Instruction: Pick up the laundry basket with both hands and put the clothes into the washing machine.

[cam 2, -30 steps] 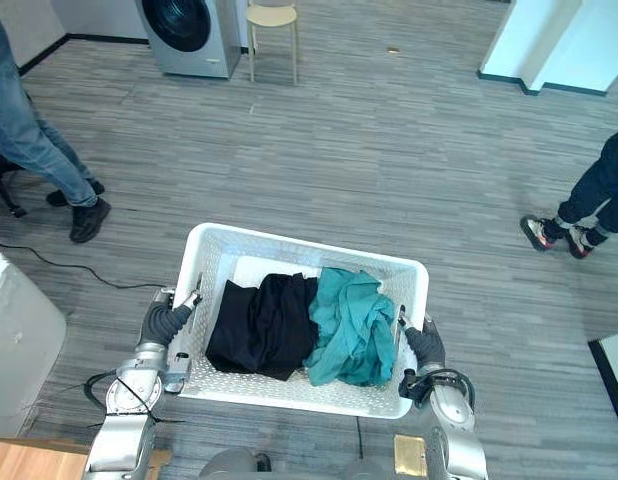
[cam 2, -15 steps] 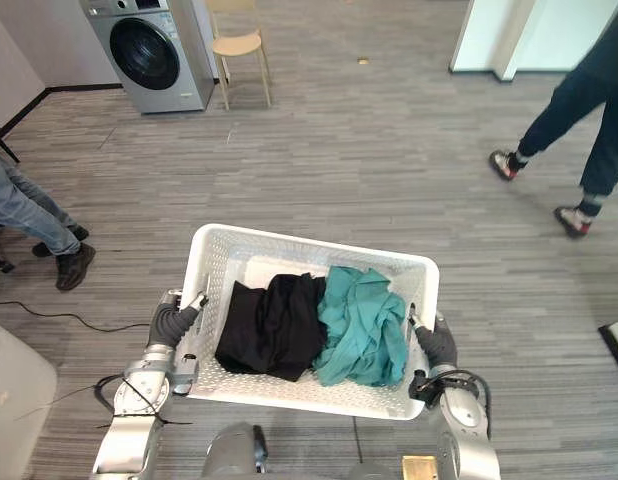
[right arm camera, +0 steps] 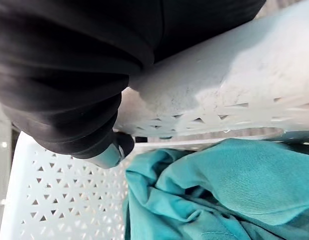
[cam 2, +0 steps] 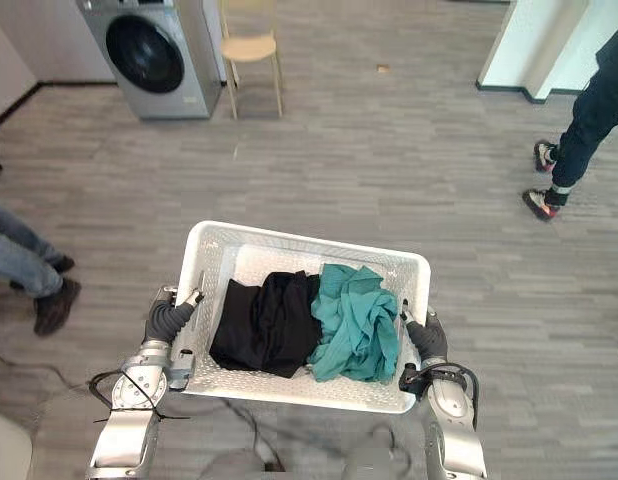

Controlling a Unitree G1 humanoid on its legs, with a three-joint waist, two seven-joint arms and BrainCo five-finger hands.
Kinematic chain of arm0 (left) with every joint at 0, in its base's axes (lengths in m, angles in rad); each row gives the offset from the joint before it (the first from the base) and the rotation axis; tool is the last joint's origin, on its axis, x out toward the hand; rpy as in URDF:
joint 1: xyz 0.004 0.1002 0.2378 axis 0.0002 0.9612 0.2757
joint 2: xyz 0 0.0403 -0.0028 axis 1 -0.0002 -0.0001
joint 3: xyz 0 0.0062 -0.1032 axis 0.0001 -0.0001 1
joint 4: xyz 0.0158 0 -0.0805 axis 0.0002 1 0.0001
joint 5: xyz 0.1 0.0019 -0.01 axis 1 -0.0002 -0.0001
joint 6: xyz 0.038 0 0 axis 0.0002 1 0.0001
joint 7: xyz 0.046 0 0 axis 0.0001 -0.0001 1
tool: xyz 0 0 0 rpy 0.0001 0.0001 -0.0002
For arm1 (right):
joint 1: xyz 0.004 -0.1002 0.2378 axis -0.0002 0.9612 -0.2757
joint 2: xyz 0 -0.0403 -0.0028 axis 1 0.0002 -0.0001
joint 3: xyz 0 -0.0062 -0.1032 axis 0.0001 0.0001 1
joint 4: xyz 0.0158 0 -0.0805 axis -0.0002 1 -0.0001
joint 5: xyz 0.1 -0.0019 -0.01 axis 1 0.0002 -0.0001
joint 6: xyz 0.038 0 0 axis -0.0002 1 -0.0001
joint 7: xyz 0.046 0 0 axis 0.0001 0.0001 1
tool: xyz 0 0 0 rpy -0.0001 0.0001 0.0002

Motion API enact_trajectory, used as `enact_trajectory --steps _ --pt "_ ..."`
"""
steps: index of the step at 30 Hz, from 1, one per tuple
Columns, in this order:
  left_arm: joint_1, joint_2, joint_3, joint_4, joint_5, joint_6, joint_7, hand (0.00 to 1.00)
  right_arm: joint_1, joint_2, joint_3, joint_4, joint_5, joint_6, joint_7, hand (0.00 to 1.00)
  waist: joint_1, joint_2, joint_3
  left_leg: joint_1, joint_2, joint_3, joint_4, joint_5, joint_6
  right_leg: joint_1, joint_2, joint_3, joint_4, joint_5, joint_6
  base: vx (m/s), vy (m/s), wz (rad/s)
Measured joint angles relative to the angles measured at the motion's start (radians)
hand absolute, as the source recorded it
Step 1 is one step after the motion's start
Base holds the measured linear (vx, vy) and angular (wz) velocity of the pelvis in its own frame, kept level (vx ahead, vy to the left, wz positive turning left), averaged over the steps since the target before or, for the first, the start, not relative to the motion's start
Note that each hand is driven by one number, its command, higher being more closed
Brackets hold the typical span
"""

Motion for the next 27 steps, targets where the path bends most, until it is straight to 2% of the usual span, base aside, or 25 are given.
enact_trajectory --steps 1,3,4,5,6,7,8,9,10,11,12,13,14,15,16,17,18,19,20,21,23,24,25,26,27 --pt "-0.014 0.0 -0.001 0.0 -0.001 -0.007 0.0 1.0 -0.012 -0.004 -0.005 -0.001 0.0 -0.006 0.0 1.0 -0.016 0.01 -0.002 0.056 0.013 -0.008 -0.058 0.001 -0.002 -0.069 0.032 -0.033 -0.251 -0.008 0.004 0.67 -0.048 0.45" --pt "-0.035 0.002 -0.002 0.005 -0.001 -0.008 0.0 1.0 -0.015 -0.009 -0.018 -0.001 0.003 -0.01 -0.001 1.0 -0.039 0.008 0.001 0.099 0.031 -0.008 -0.085 -0.007 -0.023 -0.112 0.055 -0.033 -0.548 0.057 0.012 0.76 -0.154 0.64" --pt "-0.04 -0.001 -0.008 0.01 0.0 -0.008 0.0 1.0 -0.014 -0.009 -0.026 -0.001 0.004 -0.01 -0.002 1.0 -0.057 -0.003 -0.002 0.165 0.04 -0.008 -0.121 -0.017 -0.097 -0.12 0.08 -0.016 -0.81 0.184 0.009 0.88 -0.252 0.66" --pt "-0.037 -0.002 -0.005 0.012 0.002 -0.008 0.001 1.0 -0.011 -0.01 -0.02 -0.002 0.004 -0.01 -0.002 1.0 -0.063 -0.019 -0.004 0.206 0.039 -0.02 -0.124 -0.03 -0.145 -0.119 0.085 -0.01 -0.897 0.29 0.0 0.75 -0.219 0.64" --pt "-0.037 -0.007 -0.006 0.02 0.002 -0.007 0.001 1.0 -0.007 -0.014 -0.019 -0.002 0.004 -0.01 -0.002 1.0 -0.067 -0.015 -0.004 0.232 0.049 -0.039 -0.116 -0.041 -0.163 -0.115 0.093 0.001 -0.859 0.395 -0.022 0.76 -0.239 0.25" --pt "-0.043 -0.028 -0.003 0.047 0.007 -0.007 0.002 1.0 -0.013 -0.031 -0.021 0.005 0.004 -0.007 -0.003 1.0 -0.056 0.034 -0.009 0.238 0.111 -0.056 -0.044 -0.038 -0.166 -0.13 0.132 -0.009 -0.753 0.389 -0.052 0.6 -0.176 0.06" --pt "-0.047 -0.04 0.002 0.052 0.011 -0.007 0.004 1.0 -0.019 -0.033 -0.02 0.005 0.003 -0.005 -0.002 1.0 -0.054 0.048 -0.01 0.205 0.142 -0.07 0.044 -0.014 -0.164 -0.13 0.146 -0.019 -0.715 0.356 -0.059 0.72 -0.232 -0.14" --pt "-0.053 -0.044 0.005 0.056 0.013 -0.007 0.004 1.0 -0.021 -0.037 -0.016 0.005 0.004 -0.004 -0.002 1.0 -0.047 0.054 -0.008 0.117 0.18 -0.095 0.245 0.1 -0.108 -0.119 0.167 -0.035 -0.661 0.29 -0.077 0.7 -0.233 -0.16" --pt "-0.053 -0.046 0.006 0.064 0.012 -0.007 0.004 1.0 -0.02 -0.042 -0.014 0.005 0.004 -0.004 -0.004 1.0 -0.036 0.059 -0.005 0.031 0.227 -0.115 0.45 0.337 -0.045 -0.055 0.194 -0.045 -0.666 0.239 -0.094 0.72 -0.245 -0.12" --pt "-0.055 -0.045 0.003 0.07 0.012 -0.008 0.004 1.0 -0.02 -0.041 -0.009 0.004 0.004 -0.004 -0.005 1.0 -0.032 0.066 -0.003 -0.007 0.271 -0.123 0.568 0.397 -0.016 -0.009 0.211 -0.049 -0.688 0.225 -0.101 0.72 -0.209 -0.19" --pt "-0.057 -0.053 0.001 0.076 0.003 -0.011 0.004 1.0 -0.03 -0.056 -0.004 0.004 0.004 -0.004 -0.014 1.0 -0.023 0.081 0.011 -0.09 0.355 -0.107 0.81 0.345 0.047 0.093 0.257 -0.048 -0.742 0.216 -0.114 0.68 -0.16 -0.25" --pt "-0.056 -0.053 0.001 0.076 -0.005 -0.014 0.006 1.0 -0.04 -0.063 -0.001 0.004 0.004 -0.005 -0.026 1.0 -0.01 0.068 0.023 -0.163 0.385 -0.094 0.967 0.284 0.116 0.191 0.275 -0.032 -0.792 0.203 -0.131 0.64 -0.133 -0.32" --pt "-0.056 -0.053 0.001 0.076 -0.009 -0.018 0.008 1.0 -0.043 -0.063 0.0 0.004 0.004 -0.006 -0.027 1.0 -0.005 0.06 0.028 -0.194 0.386 -0.087 1.008 0.253 0.132 0.235 0.275 -0.022 -0.816 0.198 -0.133 0.71 -0.114 -0.29" --pt "-0.053 -0.053 0.003 0.074 -0.013 -0.026 0.008 1.0 -0.044 -0.063 -0.001 -0.005 0.004 -0.008 -0.03 1.0 0.0 0.044 0.034 -0.253 0.367 -0.064 1.017 0.199 0.138 0.311 0.263 -0.002 -0.859 0.181 -0.126 0.56 -0.066 -0.19" --pt "-0.053 -0.054 0.006 0.072 -0.021 -0.039 0.012 1.0 -0.044 -0.066 -0.003 -0.026 0.004 -0.008 -0.031 1.0 0.001 0.036 0.038 -0.312 0.33 -0.032 0.943 0.149 0.109 0.361 0.24 0.014 -0.885 0.139 -0.1 0.55 -0.048 -0.17" --pt "-0.053 -0.058 0.008 0.072 -0.025 -0.043 0.013 1.0 -0.047 -0.072 -0.004 -0.03 0.004 -0.012 -0.031 1.0 -0.001 0.041 0.04 -0.338 0.31 -0.016 0.877 0.132 0.093 0.375 0.233 0.018 -0.888 0.126 -0.089 0.38 0.017 -0.11" --pt "-0.053 -0.069 0.008 0.072 -0.027 -0.043 0.013 1.0 -0.048 -0.079 -0.006 -0.029 0.007 -0.013 -0.032 1.0 -0.002 0.045 0.043 -0.375 0.283 -0.001 0.745 0.112 0.061 0.391 0.223 0.023 -0.889 0.106 -0.086 0.53 0.097 -0.08" --pt "-0.048 -0.076 0.008 0.072 -0.027 -0.04 0.013 1.0 -0.046 -0.08 -0.008 -0.028 0.007 -0.012 -0.033 1.0 -0.001 0.05 0.048 -0.398 0.211 0.03 0.501 0.094 0.023 0.422 0.192 0.031 -0.884 0.067 -0.067 0.51 0.129 -0.03" --pt "-0.046 -0.076 0.008 0.072 -0.027 -0.04 0.012 1.0 -0.045 -0.082 -0.01 -0.028 0.007 -0.012 -0.032 1.0 -0.004 0.048 0.049 -0.403 0.176 0.039 0.393 0.1 0.009 0.436 0.177 0.03 -0.884 0.052 -0.057 1.26 0.462 -0.01" --pt "-0.034 -0.088 0.003 0.039 -0.026 -0.036 0.003 1.0 -0.043 -0.069 -0.03 -0.03 0.003 -0.014 -0.03 1.0 0.003 0.028 0.024 -0.36 0.007 0.038 -0.033 0.341 0.066 0.511 0.073 0.041 -0.843 -0.049 0.058 1.3 0.488 0.16" --pt "-0.04 -0.086 0.001 0.03 -0.027 -0.036 0.003 1.0 -0.071 -0.065 -0.035 -0.028 -0.003 -0.013 -0.026 1.0 0.005 0.023 0.027 -0.361 -0.004 0.024 0.015 0.296 0.115 0.488 0.056 0.036 -0.768 -0.023 0.083 0.94 0.345 0.16" --pt "-0.04 -0.086 0.003 0.029 -0.027 -0.036 0.005 1.0 -0.072 -0.062 -0.034 -0.028 -0.004 -0.013 -0.024 1.0 0.009 0.025 0.027 -0.348 -0.006 0.013 0.007 0.295 0.117 0.482 0.055 0.035 -0.755 -0.031 0.078 0.28 0.085 0.01" --pt "-0.039 -0.084 0.005 0.025 -0.027 -0.036 0.006 1.0 -0.069 -0.053 -0.034 -0.028 -0.007 -0.014 -0.024 1.0 0.015 0.022 0.029 -0.321 -0.015 0.016 0.003 0.278 0.106 0.487 0.054 0.03 -0.752 0.018 0.064 0.24 0.115 0.07" --pt "-0.035 -0.071 0.011 0.006 -0.025 -0.036 0.005 1.0 -0.057 -0.037 -0.034 -0.028 -0.009 -0.023 -0.024 1.0 -0.001 -0.008 0.047 -0.284 -0.044 0.022 0.067 0.199 0.06 0.448 0.029 0.029 -0.569 0.057 0.086 0.35 0.192 0.32" --pt "-0.035 -0.059 -0.003 0.007 -0.024 -0.036 0.004 1.0 -0.041 -0.023 -0.046 -0.037 -0.016 -0.032 -0.024 1.0 -0.021 -0.017 0.057 -0.172 -0.084 0.003 0.032 0.11 0.097 0.382 -0.018 0.036 -0.266 0.131 0.089 0.44 0.236 0.48"
